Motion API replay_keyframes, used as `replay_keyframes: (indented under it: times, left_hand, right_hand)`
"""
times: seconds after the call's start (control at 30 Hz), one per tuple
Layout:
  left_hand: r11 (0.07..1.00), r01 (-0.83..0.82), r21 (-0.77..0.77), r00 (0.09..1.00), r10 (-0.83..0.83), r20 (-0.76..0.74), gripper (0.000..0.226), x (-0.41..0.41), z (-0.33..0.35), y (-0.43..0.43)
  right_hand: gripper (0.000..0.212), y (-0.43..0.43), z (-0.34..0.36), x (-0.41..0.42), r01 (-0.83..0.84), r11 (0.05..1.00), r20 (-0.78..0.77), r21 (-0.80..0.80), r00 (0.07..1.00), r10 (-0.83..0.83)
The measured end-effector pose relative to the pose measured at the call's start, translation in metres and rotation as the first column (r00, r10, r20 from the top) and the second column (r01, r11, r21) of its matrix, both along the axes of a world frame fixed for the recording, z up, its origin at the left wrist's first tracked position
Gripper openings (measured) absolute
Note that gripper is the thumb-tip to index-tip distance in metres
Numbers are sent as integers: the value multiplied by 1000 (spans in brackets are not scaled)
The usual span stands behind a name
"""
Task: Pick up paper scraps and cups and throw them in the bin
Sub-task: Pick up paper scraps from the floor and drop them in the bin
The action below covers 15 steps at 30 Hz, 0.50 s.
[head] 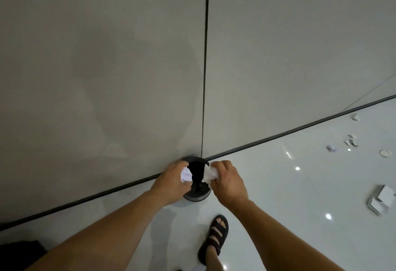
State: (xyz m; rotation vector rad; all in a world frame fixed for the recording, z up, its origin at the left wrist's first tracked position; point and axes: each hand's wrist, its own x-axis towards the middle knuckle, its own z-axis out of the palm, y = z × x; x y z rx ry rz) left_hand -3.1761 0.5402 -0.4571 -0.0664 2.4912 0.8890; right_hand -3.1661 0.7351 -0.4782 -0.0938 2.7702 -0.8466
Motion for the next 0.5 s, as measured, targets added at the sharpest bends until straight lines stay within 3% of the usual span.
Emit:
replay_keyframes:
  times: [0.3,0.5]
  left_hand:
    - [998,-46,-49,996,50,78,63,-80,-160,20]
    - [999,50,-5,996,-50,78,63,-94,-302,11]
  right_hand:
    - [44,3,-167,-89,32,999,154,-41,988,-25]
    - [51,-21,-302,-107,55,998,161,8,985,-55]
